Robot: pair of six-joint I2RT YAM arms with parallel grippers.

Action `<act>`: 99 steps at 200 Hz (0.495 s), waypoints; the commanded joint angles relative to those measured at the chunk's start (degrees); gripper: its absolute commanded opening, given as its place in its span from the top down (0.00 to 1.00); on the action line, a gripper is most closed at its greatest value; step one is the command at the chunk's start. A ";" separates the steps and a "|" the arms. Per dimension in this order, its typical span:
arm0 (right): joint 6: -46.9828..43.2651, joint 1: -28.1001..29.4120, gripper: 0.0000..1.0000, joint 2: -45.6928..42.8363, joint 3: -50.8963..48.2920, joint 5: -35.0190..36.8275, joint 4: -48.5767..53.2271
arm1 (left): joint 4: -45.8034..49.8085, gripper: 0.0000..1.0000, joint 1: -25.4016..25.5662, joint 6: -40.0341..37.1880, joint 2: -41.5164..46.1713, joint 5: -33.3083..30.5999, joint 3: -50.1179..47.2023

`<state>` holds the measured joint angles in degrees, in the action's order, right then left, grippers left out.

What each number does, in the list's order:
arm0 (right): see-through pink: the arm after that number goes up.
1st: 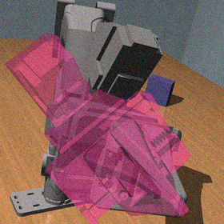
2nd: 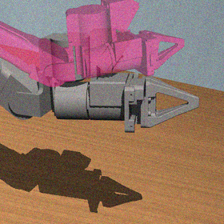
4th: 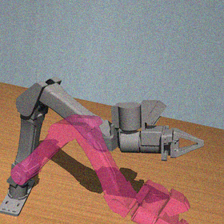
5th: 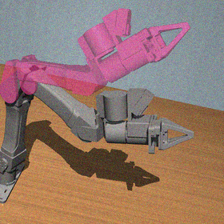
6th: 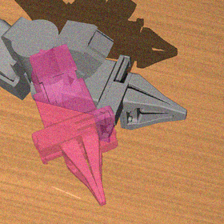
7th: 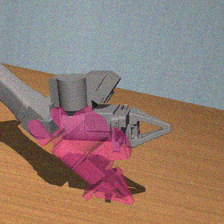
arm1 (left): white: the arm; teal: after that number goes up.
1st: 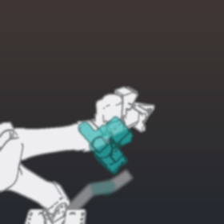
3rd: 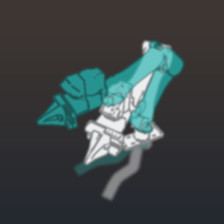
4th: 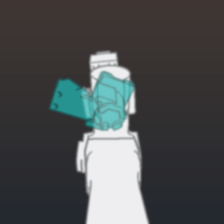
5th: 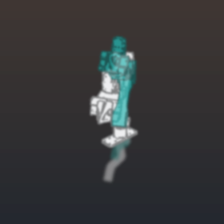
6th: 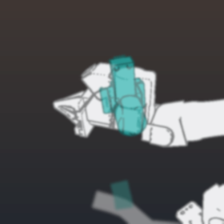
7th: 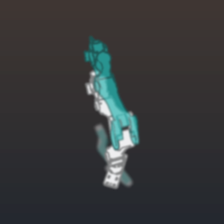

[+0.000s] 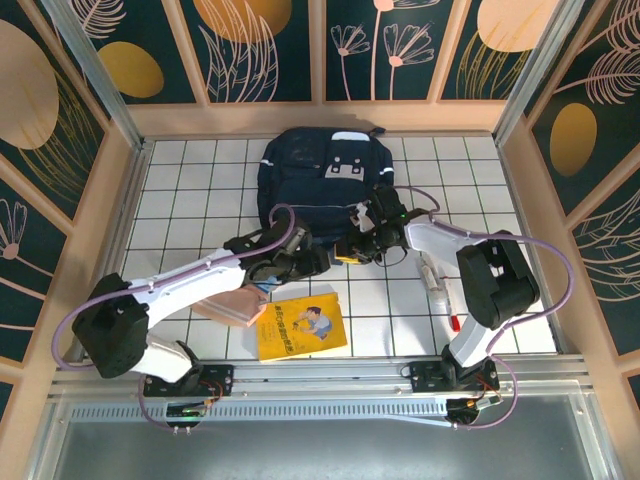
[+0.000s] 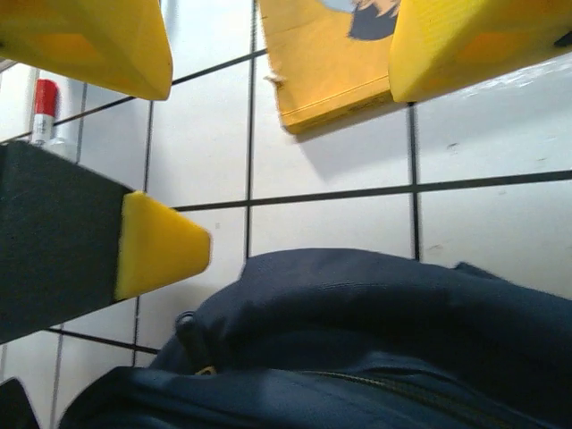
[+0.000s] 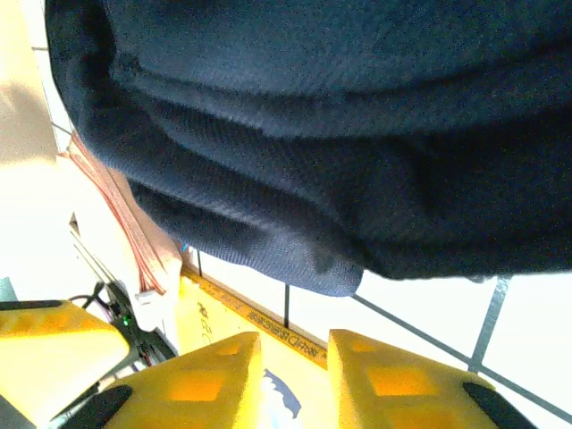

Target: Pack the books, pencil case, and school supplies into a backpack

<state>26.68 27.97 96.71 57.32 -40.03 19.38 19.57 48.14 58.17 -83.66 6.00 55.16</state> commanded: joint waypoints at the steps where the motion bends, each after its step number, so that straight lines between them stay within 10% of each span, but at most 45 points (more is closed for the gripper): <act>1: -2.56 -0.53 0.67 -2.98 2.53 5.23 6.85 | -5.86 0.34 -0.03 1.89 -1.19 -0.47 3.18; 99: 21.35 -8.56 0.44 -6.32 -1.02 11.96 -4.16 | 0.46 0.35 0.30 -13.05 -12.76 -4.43 16.83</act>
<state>40.10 19.49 87.99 56.45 -30.17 20.12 18.72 48.29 48.45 -96.20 2.09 71.05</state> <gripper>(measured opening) 0.553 0.653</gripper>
